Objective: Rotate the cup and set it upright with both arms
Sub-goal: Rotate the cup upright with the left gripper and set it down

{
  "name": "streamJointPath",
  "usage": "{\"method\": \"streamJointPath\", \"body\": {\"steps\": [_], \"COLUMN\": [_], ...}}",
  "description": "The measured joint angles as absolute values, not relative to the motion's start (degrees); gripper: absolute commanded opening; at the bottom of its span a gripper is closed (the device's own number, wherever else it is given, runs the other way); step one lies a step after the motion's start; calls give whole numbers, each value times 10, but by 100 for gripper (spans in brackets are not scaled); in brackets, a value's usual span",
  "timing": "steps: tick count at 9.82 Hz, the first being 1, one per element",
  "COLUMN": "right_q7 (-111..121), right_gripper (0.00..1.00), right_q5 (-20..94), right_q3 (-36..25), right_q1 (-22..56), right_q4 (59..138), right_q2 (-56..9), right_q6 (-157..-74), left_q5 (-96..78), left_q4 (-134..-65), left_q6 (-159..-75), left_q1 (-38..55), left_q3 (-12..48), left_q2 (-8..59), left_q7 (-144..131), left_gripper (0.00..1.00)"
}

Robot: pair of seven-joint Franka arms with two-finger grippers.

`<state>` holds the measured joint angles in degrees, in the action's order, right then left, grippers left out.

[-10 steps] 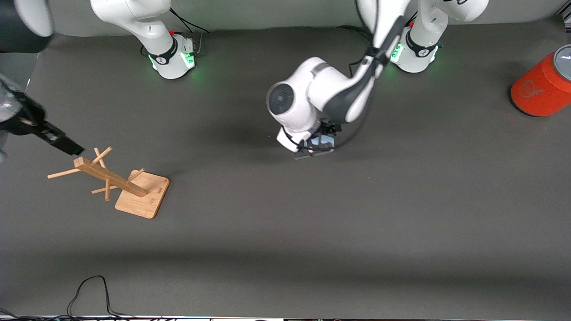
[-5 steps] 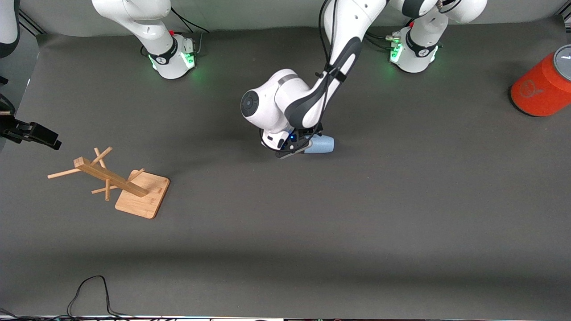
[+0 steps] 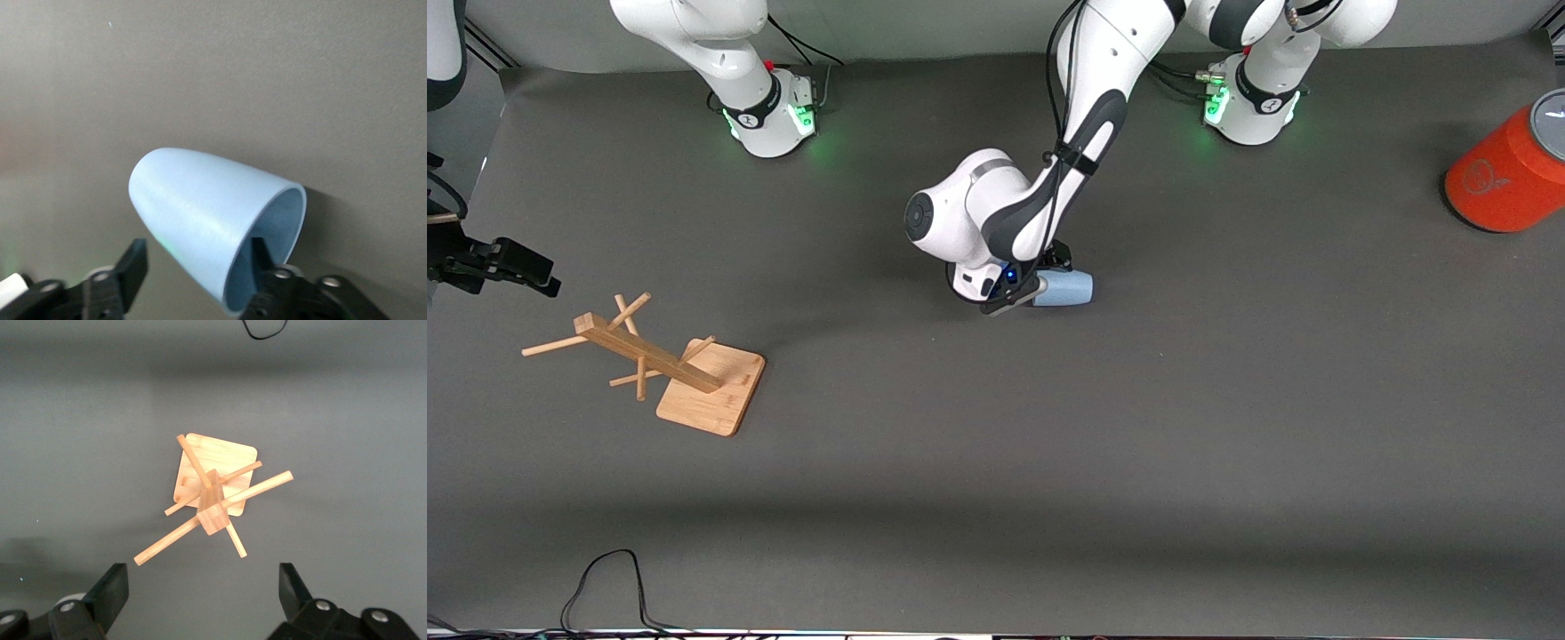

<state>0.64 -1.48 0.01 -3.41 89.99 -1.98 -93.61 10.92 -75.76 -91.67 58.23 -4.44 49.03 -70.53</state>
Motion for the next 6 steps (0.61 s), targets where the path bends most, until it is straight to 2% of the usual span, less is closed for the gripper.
{"method": "streamJointPath", "body": {"steps": [3, 6], "right_q7": [13, 15], "right_gripper": [100, 100], "right_q5": [-13, -13], "right_q3": [-11, -16], "right_q1": [-26, -23], "right_q4": [900, 900], "right_q2": [-20, -20], "right_q6": [-944, -945], "left_q5": [114, 112], "left_q4": [-743, -691], "left_q6": [-888, -846], "left_q1": [582, 578], "left_q3": [-48, -51], "left_q2": [490, 488], "left_q7": [-706, -686], "left_gripper": [0, 0]}}
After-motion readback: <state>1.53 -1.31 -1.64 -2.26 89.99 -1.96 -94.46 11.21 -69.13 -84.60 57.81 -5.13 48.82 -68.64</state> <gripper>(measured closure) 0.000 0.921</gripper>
